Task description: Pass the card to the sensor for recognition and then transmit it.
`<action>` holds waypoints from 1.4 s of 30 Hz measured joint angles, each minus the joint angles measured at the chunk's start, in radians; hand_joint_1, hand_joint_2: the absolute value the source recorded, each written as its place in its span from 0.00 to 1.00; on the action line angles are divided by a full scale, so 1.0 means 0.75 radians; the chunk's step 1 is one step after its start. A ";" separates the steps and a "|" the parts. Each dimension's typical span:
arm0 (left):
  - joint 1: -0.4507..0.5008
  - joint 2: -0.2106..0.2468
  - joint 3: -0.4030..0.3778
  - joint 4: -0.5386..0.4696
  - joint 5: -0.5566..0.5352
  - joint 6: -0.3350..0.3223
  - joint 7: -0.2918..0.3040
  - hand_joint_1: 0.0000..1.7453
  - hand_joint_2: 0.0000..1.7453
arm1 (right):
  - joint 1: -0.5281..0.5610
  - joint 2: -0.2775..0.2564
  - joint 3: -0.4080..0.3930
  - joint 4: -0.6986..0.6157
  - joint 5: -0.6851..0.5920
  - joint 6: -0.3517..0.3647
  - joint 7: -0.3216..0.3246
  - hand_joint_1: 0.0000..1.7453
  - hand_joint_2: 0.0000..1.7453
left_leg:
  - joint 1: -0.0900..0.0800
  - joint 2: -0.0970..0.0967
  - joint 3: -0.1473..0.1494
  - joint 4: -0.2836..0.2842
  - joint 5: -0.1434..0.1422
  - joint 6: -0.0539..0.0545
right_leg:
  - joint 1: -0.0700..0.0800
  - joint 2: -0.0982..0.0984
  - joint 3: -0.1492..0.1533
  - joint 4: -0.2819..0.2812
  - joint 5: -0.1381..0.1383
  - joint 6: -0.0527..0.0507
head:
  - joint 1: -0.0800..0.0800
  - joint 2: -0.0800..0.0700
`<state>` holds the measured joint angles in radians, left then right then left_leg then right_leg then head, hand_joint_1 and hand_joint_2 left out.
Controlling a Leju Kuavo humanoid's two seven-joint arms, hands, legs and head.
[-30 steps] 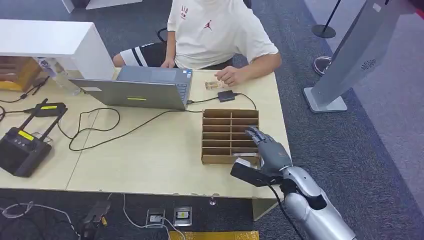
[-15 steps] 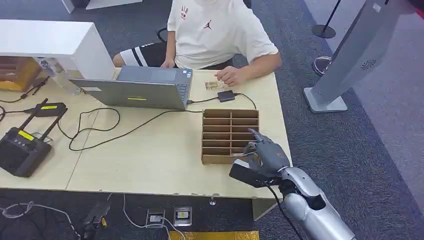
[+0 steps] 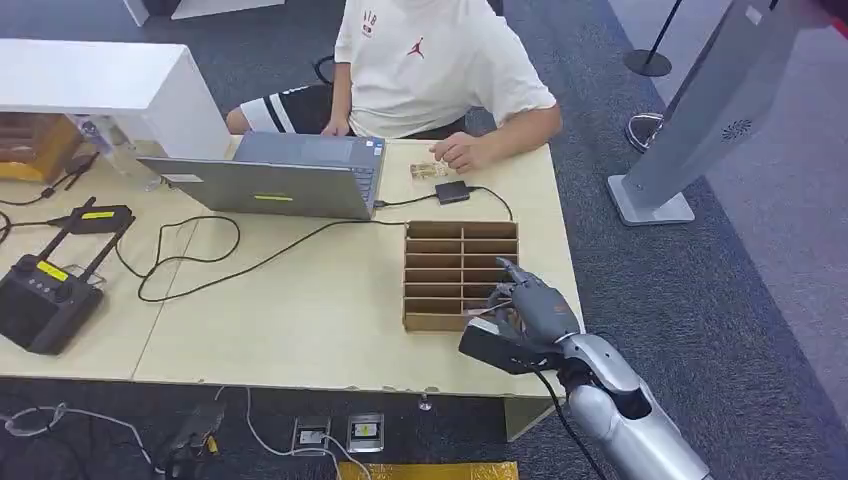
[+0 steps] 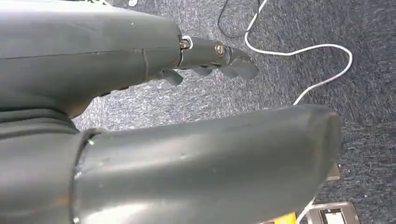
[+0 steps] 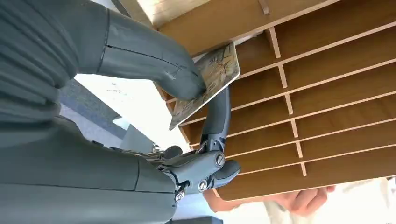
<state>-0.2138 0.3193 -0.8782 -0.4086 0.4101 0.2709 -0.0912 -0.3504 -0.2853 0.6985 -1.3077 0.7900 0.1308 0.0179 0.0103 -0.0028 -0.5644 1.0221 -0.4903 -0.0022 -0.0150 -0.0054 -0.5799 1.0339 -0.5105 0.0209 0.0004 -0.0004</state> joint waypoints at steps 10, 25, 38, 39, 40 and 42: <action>0.000 -0.011 0.000 0.017 -0.004 0.004 -0.004 0.00 0.00 | 0.008 -0.004 -0.002 0.000 -0.003 -0.042 0.021 1.00 1.00 | 0.000 0.000 0.000 0.000 0.000 0.000 | 0.000 0.000 0.000 0.000 0.000 0.000 | 0.000 0.000; -0.013 -0.029 0.001 0.052 -0.040 0.035 -0.057 0.00 0.00 | -0.289 -0.019 -0.308 -0.079 0.049 -0.229 -0.041 1.00 1.00 | -0.001 0.001 0.001 0.000 0.003 -0.001 | -0.001 0.001 0.000 0.000 0.003 0.000 | 0.001 0.000; -0.024 -0.056 0.002 0.077 -0.071 0.039 -0.062 0.00 0.00 | -0.419 0.003 -0.386 0.025 0.078 -0.278 -0.158 1.00 1.00 | -0.001 0.000 -0.001 0.000 0.003 -0.001 | 0.000 0.000 0.000 0.001 0.003 0.000 | 0.000 0.000; -0.029 -0.058 0.002 0.079 -0.075 0.039 -0.062 0.00 0.00 | -0.449 0.010 -0.383 0.064 0.078 -0.297 -0.180 1.00 1.00 | 0.000 0.000 -0.001 0.000 0.003 -0.001 | 0.000 0.000 0.000 0.001 0.003 -0.001 | 0.000 0.000; -0.036 -0.060 0.002 0.080 -0.080 0.039 -0.062 0.00 0.00 | -0.483 0.023 -0.380 0.123 0.078 -0.314 -0.197 1.00 1.00 | 0.000 0.000 -0.001 0.000 0.003 -0.001 | 0.000 0.000 0.000 0.001 0.004 -0.001 | -0.001 0.000; -0.047 -0.064 0.002 0.082 -0.085 0.038 -0.062 0.00 0.00 | -0.531 0.041 -0.373 0.211 0.075 -0.342 -0.218 1.00 1.00 | 0.000 -0.001 -0.001 0.000 0.004 -0.001 | 0.000 -0.001 0.000 0.001 0.004 -0.001 | 0.000 0.000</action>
<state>-0.2492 0.2712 -0.8770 -0.3471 0.3464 0.2991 -0.1377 -0.7486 -0.2544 0.4185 -1.1492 0.8465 -0.1256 -0.1458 0.0101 -0.0032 -0.5652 1.0223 -0.4872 -0.0032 -0.0152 -0.0065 -0.5796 1.0344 -0.5076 0.0205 0.0004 -0.0004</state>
